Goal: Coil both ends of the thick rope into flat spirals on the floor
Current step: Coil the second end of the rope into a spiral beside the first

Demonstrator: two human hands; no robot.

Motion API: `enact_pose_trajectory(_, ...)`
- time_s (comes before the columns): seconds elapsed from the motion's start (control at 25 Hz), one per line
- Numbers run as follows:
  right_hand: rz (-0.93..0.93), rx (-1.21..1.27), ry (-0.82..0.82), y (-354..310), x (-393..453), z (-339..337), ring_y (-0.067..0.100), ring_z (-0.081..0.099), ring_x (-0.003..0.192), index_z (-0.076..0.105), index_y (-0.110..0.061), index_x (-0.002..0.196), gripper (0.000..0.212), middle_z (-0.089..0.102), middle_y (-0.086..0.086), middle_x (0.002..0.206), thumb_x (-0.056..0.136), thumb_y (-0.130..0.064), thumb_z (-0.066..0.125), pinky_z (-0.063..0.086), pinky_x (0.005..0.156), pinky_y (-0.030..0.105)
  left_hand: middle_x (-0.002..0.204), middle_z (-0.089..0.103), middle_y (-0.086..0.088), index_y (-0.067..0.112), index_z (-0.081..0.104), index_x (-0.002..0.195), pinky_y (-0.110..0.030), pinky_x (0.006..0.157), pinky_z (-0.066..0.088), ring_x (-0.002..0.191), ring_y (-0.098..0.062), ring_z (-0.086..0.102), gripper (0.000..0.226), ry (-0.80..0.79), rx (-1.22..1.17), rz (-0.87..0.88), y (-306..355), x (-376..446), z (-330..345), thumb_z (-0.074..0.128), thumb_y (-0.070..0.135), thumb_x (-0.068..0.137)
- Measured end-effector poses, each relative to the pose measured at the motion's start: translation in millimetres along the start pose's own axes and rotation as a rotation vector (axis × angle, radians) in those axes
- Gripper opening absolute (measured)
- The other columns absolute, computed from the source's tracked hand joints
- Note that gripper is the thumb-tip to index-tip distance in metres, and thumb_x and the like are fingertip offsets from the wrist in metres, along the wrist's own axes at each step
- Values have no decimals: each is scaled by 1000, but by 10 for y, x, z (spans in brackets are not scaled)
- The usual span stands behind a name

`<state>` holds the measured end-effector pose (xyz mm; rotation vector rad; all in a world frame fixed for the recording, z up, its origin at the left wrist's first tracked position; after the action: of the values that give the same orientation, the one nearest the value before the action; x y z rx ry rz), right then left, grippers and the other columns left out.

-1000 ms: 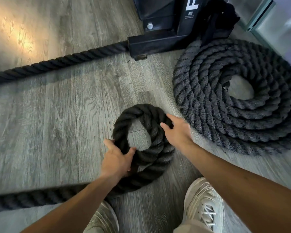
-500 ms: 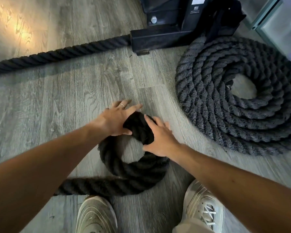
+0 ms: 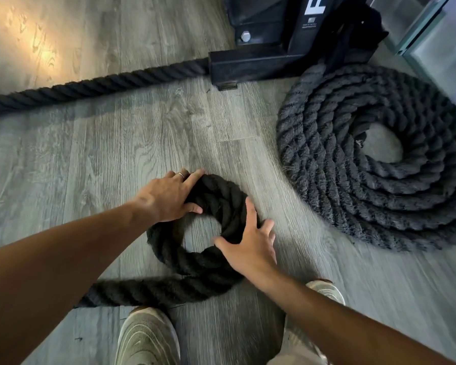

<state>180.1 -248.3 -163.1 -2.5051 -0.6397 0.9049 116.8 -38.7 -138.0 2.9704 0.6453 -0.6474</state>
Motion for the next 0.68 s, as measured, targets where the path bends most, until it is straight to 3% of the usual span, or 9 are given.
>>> enact_pose_trajectory(0.16, -228, -197, -111, -382, 635, -389, 39, 29, 137, 5, -53, 155, 108, 19, 8, 154, 73, -50, 75, 44, 105, 51, 139, 50, -24, 15, 18, 151, -48, 91, 53, 113, -42, 62, 95, -21, -142, -335, -117, -179, -61, 44, 78, 85)
enact_pose_trajectory(0.24, -362, -316, -107, -600, 929, -653, 34, 32, 133, 19, -43, 158, 102, 27, 4, 148, 75, -45, 79, 46, 103, 49, 125, 61, -24, 7, 28, 142, -48, 90, 54, 106, -40, 66, 102, -78, -352, -527, -116, -320, 50, 50, 83, 78)
enact_pose_trajectory(0.32, -442, -413, -28, -641, 1042, -815, 32, 32, 133, 28, -30, 157, 93, 32, 5, 143, 80, -53, 74, 43, 106, 47, 108, 70, -18, 7, 30, 137, -45, 86, 57, 97, -37, 70, 112, -175, -535, -648, 31, -497, 211, 55, 91, 66)
enact_pose_trajectory(0.36, -389, -421, 33, -550, 1034, -847, 33, 31, 134, 27, -27, 157, 94, 32, 7, 144, 82, -61, 70, 42, 107, 47, 102, 71, -15, 8, 32, 135, -43, 83, 57, 93, -35, 71, 115, -221, -561, -674, 108, -568, 250, 54, 94, 61)
enact_pose_trajectory(0.44, -169, -388, 139, -201, 930, -818, 37, 31, 132, 18, -30, 159, 98, 27, 8, 149, 81, -70, 63, 42, 105, 51, 100, 70, -7, 9, 35, 136, -36, 79, 55, 91, -30, 71, 122, -293, -455, -672, 153, -572, 220, 49, 100, 55)
enact_pose_trajectory(0.56, -160, -371, 190, -5, 807, -737, 36, 31, 131, 15, -33, 160, 93, 25, 4, 152, 86, -63, 63, 41, 105, 52, 99, 61, -4, 13, 39, 131, -39, 81, 55, 101, -30, 67, 121, -249, -181, -579, 93, -391, -33, 42, 104, 51)
enact_pose_trajectory(0.68, -222, -344, 143, -54, 844, -749, 36, 29, 134, 18, -33, 160, 91, 25, 2, 151, 87, -58, 66, 38, 108, 55, 140, 50, -18, 23, 21, 147, -49, 94, 52, 124, -40, 55, 120, -97, -211, -398, 153, -94, -220, 43, 100, 58)
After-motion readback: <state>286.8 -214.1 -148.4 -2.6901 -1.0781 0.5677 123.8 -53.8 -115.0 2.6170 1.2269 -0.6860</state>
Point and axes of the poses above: each hand's wrist, its own x-axis towards the middle knuckle, its own z-axis out of the palm, y = z × x, the point moved 8 cm from there along x, towards the middle knuckle
